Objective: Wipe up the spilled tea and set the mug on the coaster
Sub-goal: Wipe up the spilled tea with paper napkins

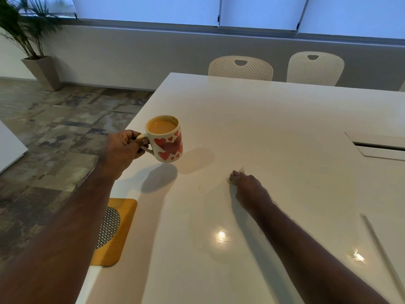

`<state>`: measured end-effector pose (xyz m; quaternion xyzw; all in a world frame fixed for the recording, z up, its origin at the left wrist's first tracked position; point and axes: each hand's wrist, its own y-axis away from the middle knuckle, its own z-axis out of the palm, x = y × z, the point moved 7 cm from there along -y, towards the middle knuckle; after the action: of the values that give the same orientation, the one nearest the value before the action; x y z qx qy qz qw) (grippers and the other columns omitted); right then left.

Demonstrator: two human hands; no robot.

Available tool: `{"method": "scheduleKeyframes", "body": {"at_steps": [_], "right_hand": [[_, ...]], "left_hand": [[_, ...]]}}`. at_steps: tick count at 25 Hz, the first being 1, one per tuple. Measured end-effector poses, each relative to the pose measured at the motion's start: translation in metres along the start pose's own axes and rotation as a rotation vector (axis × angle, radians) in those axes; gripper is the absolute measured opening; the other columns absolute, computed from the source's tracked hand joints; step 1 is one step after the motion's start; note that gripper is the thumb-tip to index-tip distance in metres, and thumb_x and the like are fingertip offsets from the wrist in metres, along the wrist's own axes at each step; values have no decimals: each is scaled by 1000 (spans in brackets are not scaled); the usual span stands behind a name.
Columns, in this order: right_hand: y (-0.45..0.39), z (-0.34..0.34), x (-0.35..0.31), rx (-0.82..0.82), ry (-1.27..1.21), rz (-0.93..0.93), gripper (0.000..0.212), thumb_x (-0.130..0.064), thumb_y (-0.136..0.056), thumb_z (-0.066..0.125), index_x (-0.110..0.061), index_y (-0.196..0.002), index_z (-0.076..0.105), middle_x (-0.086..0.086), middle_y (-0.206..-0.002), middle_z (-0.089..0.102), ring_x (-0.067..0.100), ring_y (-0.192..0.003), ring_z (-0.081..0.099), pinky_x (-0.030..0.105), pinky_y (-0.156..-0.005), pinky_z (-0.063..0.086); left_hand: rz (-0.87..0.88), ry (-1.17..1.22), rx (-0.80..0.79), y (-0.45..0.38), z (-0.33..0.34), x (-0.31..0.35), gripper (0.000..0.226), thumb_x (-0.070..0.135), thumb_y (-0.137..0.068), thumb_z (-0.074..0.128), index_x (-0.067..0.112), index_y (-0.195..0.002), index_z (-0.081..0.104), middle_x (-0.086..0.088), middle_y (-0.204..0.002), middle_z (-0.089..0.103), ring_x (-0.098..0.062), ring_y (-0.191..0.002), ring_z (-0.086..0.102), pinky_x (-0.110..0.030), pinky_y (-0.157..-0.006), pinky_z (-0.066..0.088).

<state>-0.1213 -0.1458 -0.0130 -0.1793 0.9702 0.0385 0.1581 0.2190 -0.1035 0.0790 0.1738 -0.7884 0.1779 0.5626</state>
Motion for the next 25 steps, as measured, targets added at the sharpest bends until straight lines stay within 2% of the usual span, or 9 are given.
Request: {"method": "scheduleKeyframes", "body": {"at_steps": [7,10,12,13,15,16,18,21,25], "right_hand": [[12,49,-127,-218,-185,-341,61,9,-88,48,-27,-136,57,-11,-149,47,11,-138,43,33,-113,32],[49,53,-134,-426,-332,-439,56,6,-89,50,-29,-131,61,-10,-136,60,2,-120,57,25,-107,43],[59,38,-115,-558,-544,-365,42,-8,-94,56,-32,-127,63,-6,-123,69,-3,-91,62,18,-83,53],[55,28,-103,-543,-679,-284,37,-12,-95,58,-30,-127,64,-1,-118,72,3,-85,63,23,-77,55],[32,8,-70,-338,-1012,-57,34,-9,-97,56,-19,-128,64,4,-118,72,18,-101,67,37,-88,56],[19,4,-57,-232,-1200,61,34,-4,-97,54,-12,-129,63,5,-120,71,23,-111,65,37,-93,54],[0,11,-47,-114,-1518,258,35,4,-97,48,-1,-130,60,11,-121,69,25,-108,65,30,-85,56],[-17,27,-64,-110,-1833,385,36,10,-97,41,7,-129,57,17,-114,69,24,-91,69,27,-74,58],[-31,34,-96,-113,-2098,440,34,10,-97,41,5,-127,57,19,-113,68,31,-102,65,35,-87,58]], "left_hand": [[29,-2,-14,5,3,1,7,20,-90,65,16,-88,71,-9,-86,73,-18,-82,72,-20,-66,58],[36,-13,-16,6,3,1,8,21,-90,65,15,-89,71,-8,-86,73,-17,-82,72,-21,-67,59],[43,-7,-27,7,1,2,8,20,-90,64,16,-88,71,-8,-85,73,-17,-81,72,-20,-66,58],[44,3,-32,8,1,4,8,20,-90,64,16,-88,70,-8,-85,73,-16,-81,72,-20,-66,58],[34,16,-35,8,1,7,8,20,-90,64,16,-87,70,-8,-85,74,-16,-81,73,-20,-67,58],[28,16,-34,8,1,9,8,20,-90,64,17,-86,70,-8,-84,74,-16,-80,73,-20,-66,58],[30,22,-44,10,4,14,9,20,-90,64,18,-84,70,-5,-81,74,-16,-79,73,-18,-64,57],[56,37,-83,14,9,23,10,21,-90,64,17,-85,71,-3,-80,75,-16,-80,73,-20,-65,57],[96,11,-116,19,12,34,10,23,-90,63,18,-87,71,-3,-82,75,-16,-82,73,-26,-71,59]]}}
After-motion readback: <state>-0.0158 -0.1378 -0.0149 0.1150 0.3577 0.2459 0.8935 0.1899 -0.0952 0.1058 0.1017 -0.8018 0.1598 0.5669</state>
